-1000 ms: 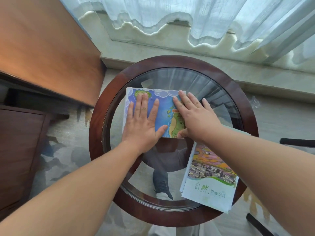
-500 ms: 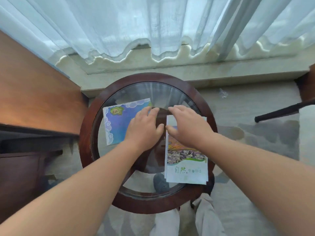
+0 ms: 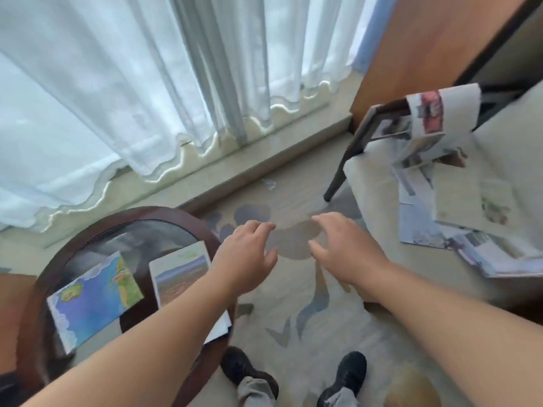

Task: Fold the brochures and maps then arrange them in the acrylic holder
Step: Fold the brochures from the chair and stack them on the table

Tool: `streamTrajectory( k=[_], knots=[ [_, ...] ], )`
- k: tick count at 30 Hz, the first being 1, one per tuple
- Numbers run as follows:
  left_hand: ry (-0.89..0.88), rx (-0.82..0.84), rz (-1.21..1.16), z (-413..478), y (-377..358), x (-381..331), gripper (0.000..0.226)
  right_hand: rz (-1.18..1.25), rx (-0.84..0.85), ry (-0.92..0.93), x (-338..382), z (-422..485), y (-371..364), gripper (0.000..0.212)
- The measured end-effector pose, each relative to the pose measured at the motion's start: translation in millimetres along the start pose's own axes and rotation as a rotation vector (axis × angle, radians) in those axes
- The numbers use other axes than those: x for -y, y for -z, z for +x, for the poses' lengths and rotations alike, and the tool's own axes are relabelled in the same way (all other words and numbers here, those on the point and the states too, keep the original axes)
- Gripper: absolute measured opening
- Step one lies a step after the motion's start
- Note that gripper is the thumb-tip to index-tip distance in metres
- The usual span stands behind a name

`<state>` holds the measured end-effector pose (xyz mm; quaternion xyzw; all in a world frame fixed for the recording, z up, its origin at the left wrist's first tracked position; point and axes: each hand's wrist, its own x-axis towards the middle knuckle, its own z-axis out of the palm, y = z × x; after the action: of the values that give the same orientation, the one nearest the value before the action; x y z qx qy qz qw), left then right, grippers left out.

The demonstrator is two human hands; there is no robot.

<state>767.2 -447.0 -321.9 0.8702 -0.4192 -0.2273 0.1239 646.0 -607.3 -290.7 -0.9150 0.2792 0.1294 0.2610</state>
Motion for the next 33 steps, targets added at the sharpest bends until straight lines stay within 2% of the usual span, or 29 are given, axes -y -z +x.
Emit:
streamTrajectory(
  k=[9,14,22,28,33],
  knots=[
    [-0.227,0.057,0.056,79,-38,-238,0.051,0.063,-0.139,-0.235,-214,-96,110,0.051],
    [-0.338,0.08,0.118,100,-51,-336,0.05,0.126,-0.217,-0.323,-288,-134,143,0.046],
    [-0.42,0.145,0.177,129,-69,-392,0.05,0.225,-0.254,-0.44,-336,-155,147,0.045],
    [-0.478,0.273,0.169,155,-99,-427,0.049,0.233,-0.262,-0.572,-365,-169,146,0.044],
    [-0.524,0.317,0.191,187,-116,-444,0.049,0.245,-0.283,-0.642,-390,-153,154,0.046]
  ],
)
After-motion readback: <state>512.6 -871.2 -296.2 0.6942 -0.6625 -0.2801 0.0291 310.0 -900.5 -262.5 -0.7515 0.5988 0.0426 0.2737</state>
